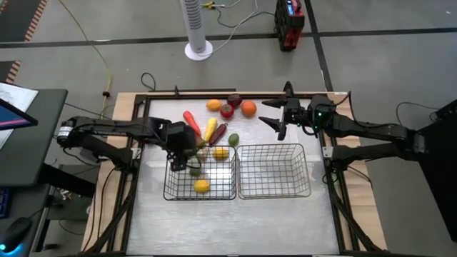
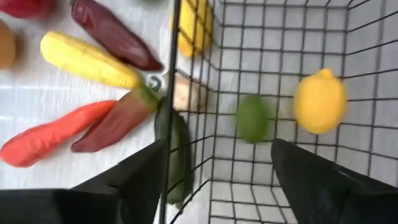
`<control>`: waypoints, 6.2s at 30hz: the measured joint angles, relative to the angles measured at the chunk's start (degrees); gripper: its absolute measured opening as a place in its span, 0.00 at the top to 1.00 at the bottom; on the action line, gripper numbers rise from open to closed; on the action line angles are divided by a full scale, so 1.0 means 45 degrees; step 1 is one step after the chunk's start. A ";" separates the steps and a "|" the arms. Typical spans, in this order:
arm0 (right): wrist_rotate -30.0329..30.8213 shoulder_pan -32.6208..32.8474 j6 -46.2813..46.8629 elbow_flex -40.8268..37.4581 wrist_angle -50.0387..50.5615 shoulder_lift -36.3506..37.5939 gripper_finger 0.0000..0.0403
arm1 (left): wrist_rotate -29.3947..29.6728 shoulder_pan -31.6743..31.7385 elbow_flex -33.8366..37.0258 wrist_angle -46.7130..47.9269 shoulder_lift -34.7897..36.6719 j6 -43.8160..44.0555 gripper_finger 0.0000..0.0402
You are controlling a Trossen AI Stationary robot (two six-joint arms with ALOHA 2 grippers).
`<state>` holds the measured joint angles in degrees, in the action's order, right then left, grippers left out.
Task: Sort produce into baskets
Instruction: Put the orange carrot into the gold wire basket
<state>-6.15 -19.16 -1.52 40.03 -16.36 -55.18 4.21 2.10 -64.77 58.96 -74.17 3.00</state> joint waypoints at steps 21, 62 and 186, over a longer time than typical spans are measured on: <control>0.0044 -0.0102 -0.0063 0.0000 -0.0222 -0.0115 0.21 | 0.1252 0.7224 0.0003 -0.0159 -0.2456 -0.5613 0.31; 0.0039 -0.0160 -0.0097 0.0001 0.0060 -0.0262 0.21 | 0.0794 0.8458 -0.1608 -0.1653 -0.6437 -1.6197 0.31; 0.3093 0.3796 -0.2457 0.1200 0.1871 -0.0344 0.78 | -0.3769 0.4525 -0.8665 -0.2793 -0.6974 -0.7898 0.29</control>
<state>7.77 -2.08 -12.57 45.43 -7.94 -56.73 -12.75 22.46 -103.77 46.39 -105.55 -32.54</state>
